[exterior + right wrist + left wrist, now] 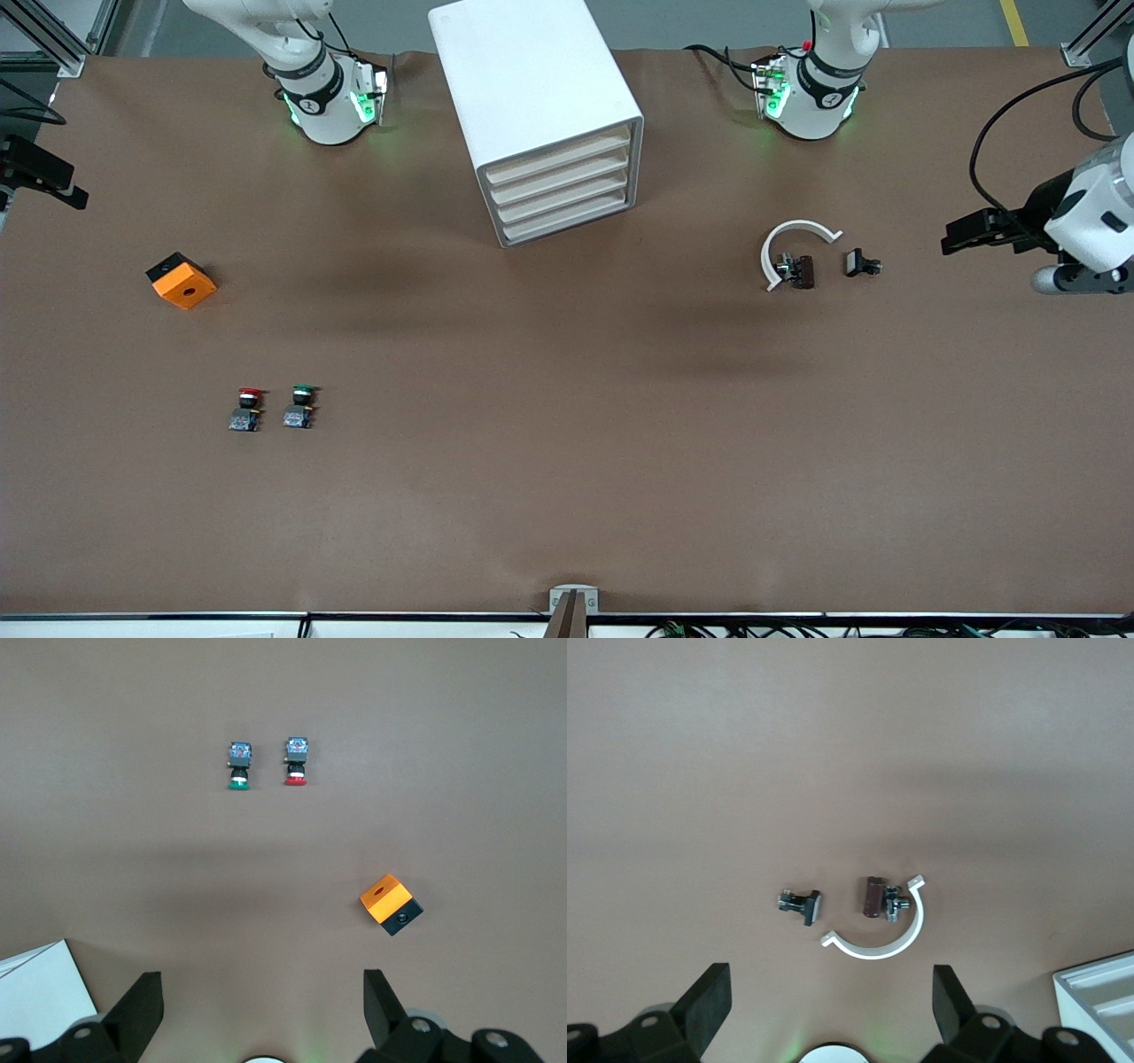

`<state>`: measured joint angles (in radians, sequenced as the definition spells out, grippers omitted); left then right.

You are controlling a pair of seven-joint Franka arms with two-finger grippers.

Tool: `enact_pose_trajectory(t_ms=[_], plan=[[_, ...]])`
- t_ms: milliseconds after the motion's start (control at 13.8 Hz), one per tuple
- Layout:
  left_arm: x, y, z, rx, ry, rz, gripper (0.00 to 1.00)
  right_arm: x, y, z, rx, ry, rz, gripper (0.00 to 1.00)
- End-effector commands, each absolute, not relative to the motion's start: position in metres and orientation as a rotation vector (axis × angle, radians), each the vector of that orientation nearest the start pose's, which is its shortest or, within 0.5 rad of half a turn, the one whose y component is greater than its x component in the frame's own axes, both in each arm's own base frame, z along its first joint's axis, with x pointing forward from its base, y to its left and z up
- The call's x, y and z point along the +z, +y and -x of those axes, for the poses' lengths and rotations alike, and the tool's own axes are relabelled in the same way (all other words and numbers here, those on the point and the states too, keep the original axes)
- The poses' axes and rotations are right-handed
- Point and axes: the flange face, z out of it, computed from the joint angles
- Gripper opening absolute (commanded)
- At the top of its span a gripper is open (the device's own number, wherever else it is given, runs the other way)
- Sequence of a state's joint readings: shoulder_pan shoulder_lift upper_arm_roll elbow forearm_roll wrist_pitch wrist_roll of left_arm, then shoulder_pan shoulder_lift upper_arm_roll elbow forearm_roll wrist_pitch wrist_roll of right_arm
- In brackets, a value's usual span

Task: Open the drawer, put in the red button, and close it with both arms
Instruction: 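Reach the right gripper to the red button while the left gripper approaches the cabinet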

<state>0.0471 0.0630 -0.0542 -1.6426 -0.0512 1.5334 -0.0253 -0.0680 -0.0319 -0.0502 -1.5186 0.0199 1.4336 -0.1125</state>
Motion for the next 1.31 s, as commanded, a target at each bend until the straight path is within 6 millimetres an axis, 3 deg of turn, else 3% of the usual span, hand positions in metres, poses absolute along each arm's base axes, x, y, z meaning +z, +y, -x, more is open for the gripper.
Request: enact_pose_trajectory(t_ms=[0, 145, 218, 290, 508, 653, 725, 870, 1088, 1233], plan=[[0.544, -0.024, -0.568, 0.318, -0.010, 3.195, 1.00, 0.627, -0.065, -0.545, 0.138, -0.011, 3.118, 1.00], [0.527, -0.049, -0.574, 0.364, -0.060, 3.176, 1.00, 0.588, -0.073, -0.568, 0.232, 0.005, 3.115, 1.00], [0.516, -0.062, -0.577, 0.394, -0.071, 3.166, 1.00, 0.584, -0.075, -0.573, 0.234, 0.010, 3.120, 1.00], [0.510, -0.070, -0.578, 0.410, -0.081, 3.160, 1.00, 0.565, -0.077, -0.580, 0.292, 0.017, 3.117, 1.00], [0.476, -0.095, -0.586, 0.476, -0.135, 3.130, 1.00, 0.545, -0.090, -0.590, 0.350, 0.009, 3.193, 1.00], [0.465, -0.100, -0.589, 0.513, -0.195, 3.148, 1.00, 0.550, -0.084, -0.595, 0.303, 0.025, 3.195, 1.00], [0.456, -0.101, -0.592, 0.530, -0.209, 3.157, 1.00, 0.541, -0.081, -0.602, 0.270, 0.063, 3.195, 1.00], [0.439, -0.108, -0.595, 0.586, -0.231, 3.169, 1.00, 0.502, -0.071, -0.620, 0.184, 0.125, 3.163, 1.00], [0.413, -0.129, -0.594, 0.663, -0.377, 3.111, 1.00, 0.444, -0.073, -0.638, 0.009, 0.137, 3.151, 1.00], [0.398, -0.138, -0.592, 0.720, -0.474, 3.073, 1.00, 0.409, -0.075, -0.651, 0.002, 0.148, 3.138, 1.00]])
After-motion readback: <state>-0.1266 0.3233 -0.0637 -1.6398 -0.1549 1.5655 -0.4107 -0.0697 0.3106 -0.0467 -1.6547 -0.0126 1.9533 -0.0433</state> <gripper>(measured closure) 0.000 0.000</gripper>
